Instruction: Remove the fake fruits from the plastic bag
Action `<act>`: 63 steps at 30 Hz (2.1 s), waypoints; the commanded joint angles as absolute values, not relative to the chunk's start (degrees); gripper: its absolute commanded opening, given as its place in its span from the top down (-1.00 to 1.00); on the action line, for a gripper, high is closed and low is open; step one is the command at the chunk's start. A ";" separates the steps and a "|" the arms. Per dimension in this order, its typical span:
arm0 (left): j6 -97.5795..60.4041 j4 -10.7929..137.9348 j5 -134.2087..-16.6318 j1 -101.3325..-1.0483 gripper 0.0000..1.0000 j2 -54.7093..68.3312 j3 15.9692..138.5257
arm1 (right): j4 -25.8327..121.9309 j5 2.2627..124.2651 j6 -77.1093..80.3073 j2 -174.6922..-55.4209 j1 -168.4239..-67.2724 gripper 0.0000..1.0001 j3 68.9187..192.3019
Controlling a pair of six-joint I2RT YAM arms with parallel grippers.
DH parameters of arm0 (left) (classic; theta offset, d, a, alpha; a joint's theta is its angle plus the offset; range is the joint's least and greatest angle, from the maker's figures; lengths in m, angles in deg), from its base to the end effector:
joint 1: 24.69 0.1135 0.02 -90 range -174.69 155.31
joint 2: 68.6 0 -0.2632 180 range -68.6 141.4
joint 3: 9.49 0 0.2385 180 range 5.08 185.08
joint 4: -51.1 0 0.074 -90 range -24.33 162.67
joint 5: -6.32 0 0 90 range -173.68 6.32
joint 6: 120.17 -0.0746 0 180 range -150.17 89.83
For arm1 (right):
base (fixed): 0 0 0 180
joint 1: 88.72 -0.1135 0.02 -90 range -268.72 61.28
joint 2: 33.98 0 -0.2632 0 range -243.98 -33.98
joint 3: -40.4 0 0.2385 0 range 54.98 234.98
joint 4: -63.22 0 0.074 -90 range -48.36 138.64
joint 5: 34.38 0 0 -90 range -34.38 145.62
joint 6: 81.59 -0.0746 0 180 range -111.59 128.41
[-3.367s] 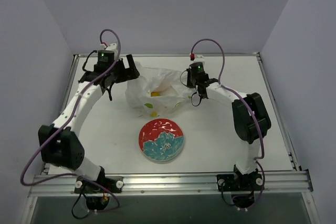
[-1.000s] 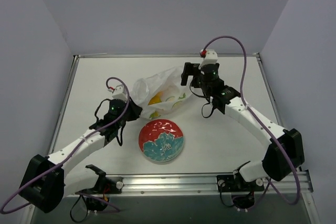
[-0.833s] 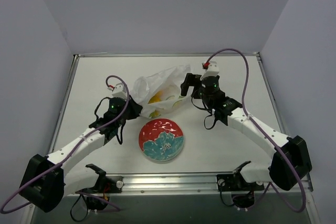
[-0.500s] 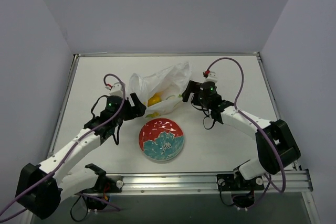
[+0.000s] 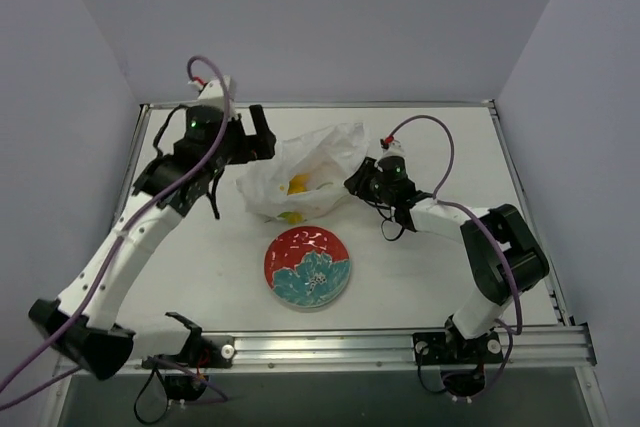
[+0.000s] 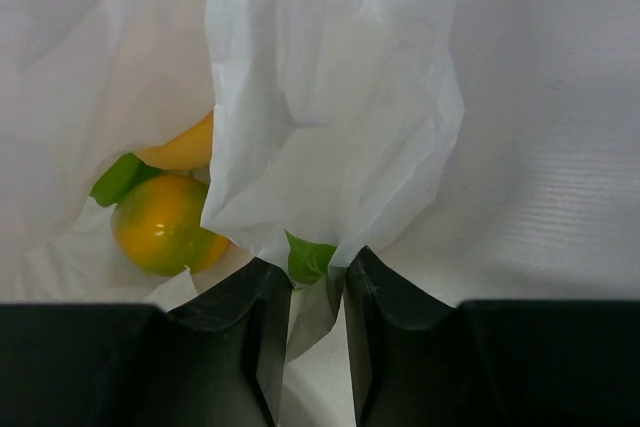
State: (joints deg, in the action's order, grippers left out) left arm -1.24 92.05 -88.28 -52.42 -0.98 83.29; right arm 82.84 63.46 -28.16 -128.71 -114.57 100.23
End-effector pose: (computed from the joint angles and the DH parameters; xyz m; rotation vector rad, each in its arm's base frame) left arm 0.2492 -0.1243 0.4179 -0.0772 1.8889 -0.6115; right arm 0.3375 0.1748 0.2004 0.0796 1.9275 0.8750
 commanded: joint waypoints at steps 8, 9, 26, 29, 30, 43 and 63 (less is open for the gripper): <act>-22.69 111.64 -68.34 -43.79 -0.88 29.65 113.32 | 87.58 64.94 -27.01 -125.74 -114.47 0.76 98.31; -22.87 113.38 -65.26 -42.72 -0.88 33.41 115.45 | 87.06 64.77 -26.66 -125.30 -114.56 0.76 98.13; -27.18 120.79 -62.67 -47.81 -0.67 42.94 113.46 | 86.35 63.18 -25.51 -123.36 -115.88 0.84 97.34; -26.91 118.32 -69.07 -47.81 0.49 41.71 112.04 | 86.35 62.48 -25.25 -123.10 -116.41 0.85 96.81; -26.92 117.71 -71.18 -47.81 0.69 41.36 112.22 | 86.35 62.30 -25.25 -122.92 -116.49 0.88 96.55; -26.74 103.04 -93.16 -47.19 0.95 43.02 115.29 | 89.33 53.61 -27.88 -120.37 -120.97 1.00 86.27; -7.50 93.54 -91.05 -49.38 -0.93 6.75 85.91 | 89.87 47.10 -29.64 -123.19 -122.91 0.99 89.60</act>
